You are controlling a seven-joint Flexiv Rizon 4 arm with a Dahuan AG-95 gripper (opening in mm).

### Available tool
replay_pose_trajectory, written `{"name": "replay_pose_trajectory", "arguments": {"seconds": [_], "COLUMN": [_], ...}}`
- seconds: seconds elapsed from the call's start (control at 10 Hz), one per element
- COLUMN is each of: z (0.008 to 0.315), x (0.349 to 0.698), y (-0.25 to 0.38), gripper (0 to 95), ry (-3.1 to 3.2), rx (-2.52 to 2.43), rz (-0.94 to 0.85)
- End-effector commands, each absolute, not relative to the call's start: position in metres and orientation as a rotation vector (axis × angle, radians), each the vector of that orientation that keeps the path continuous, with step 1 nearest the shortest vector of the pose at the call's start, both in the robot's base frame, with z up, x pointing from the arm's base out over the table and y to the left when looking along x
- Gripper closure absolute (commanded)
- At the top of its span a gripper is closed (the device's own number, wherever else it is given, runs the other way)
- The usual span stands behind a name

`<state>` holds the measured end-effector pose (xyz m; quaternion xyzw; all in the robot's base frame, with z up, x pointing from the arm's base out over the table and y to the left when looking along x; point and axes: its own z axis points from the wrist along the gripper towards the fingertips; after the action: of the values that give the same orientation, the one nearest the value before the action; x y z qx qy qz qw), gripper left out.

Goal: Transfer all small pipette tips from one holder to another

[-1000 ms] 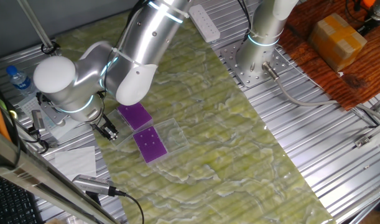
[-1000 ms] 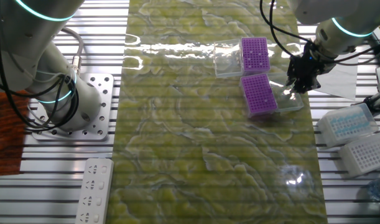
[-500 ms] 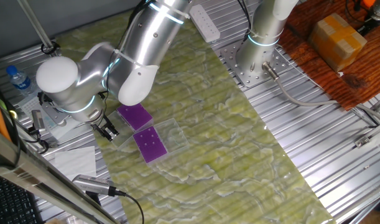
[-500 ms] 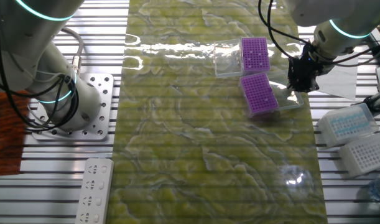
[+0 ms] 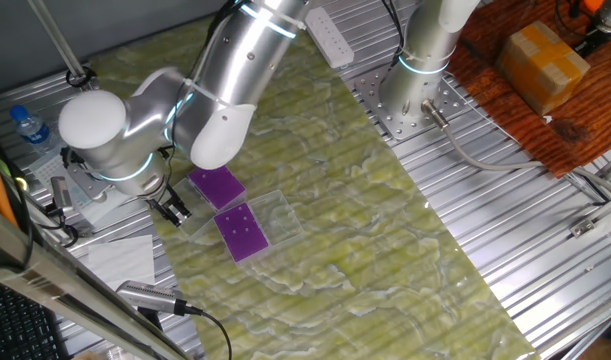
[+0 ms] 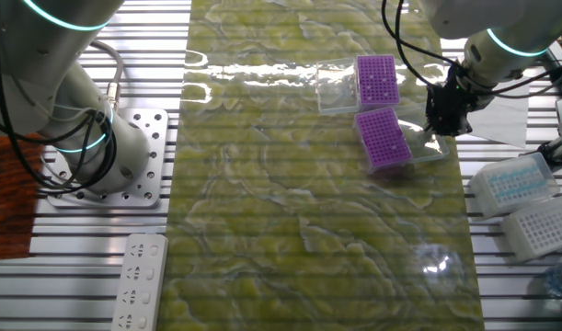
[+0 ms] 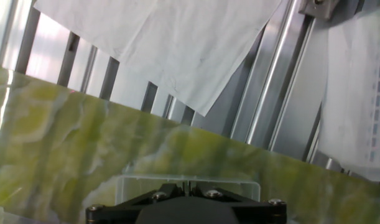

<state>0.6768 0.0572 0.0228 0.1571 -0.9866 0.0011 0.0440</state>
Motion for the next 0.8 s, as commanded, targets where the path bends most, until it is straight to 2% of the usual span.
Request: {"name": "replay_pose_trajectory", "arguments": {"seconds": [0.1, 0.8], "z": [0.035, 0.073], "x": [0.674, 0.663], "y": [0.06, 0.073], "gripper": [95.0, 95.0], "ry": [-3.004, -3.01], "rx": [0.49, 0.62], "rz": [-0.001, -0.014]}}
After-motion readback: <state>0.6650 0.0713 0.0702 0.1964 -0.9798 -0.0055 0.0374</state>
